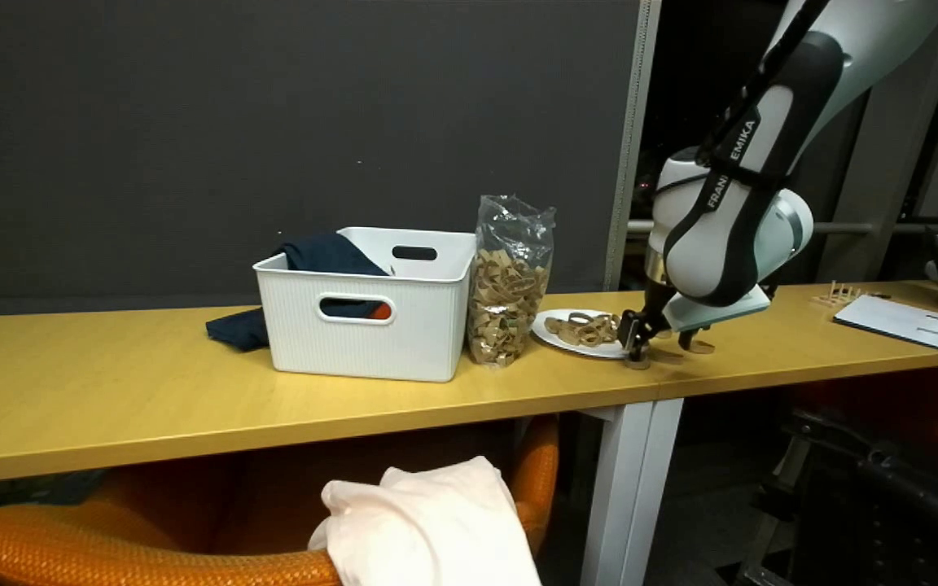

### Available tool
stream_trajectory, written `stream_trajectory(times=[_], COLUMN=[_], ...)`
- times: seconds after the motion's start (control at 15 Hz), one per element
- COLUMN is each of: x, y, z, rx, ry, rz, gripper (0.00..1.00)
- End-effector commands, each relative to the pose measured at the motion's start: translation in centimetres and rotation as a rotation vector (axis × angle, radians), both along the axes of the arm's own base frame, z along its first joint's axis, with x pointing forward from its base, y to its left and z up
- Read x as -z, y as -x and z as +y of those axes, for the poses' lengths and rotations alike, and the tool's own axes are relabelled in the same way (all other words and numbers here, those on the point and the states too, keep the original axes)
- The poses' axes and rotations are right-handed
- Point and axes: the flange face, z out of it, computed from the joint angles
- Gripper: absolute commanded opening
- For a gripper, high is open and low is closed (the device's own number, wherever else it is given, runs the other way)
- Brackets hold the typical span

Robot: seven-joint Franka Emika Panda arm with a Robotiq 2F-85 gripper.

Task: Put some of the contents of the plastic bag onto the white plate

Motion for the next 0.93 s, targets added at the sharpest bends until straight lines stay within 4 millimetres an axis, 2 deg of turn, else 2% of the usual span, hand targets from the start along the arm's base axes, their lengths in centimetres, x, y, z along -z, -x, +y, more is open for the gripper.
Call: stream_trajectory(times=[0.0, 0.07, 0.2, 0.67, 0.73, 0.87], x=[-0.2, -0.1, 0.0, 0.4, 0.0, -1.0], y=[-0.1, -0.1, -0.1, -0.1, -0.1, 0.2], z=[0.7, 0.8, 1.0, 1.9, 2.0, 2.0], rx=[-0.005, -0.006, -0.008, -0.015, -0.014, -0.01], ry=[-0.018, -0.02, -0.023, -0.04, -0.042, -0.044], rz=[-0.026, -0.028, -0.031, -0.054, -0.061, -0.071], gripper=[0.79, 0.7, 0.61, 0.08, 0.02, 0.0])
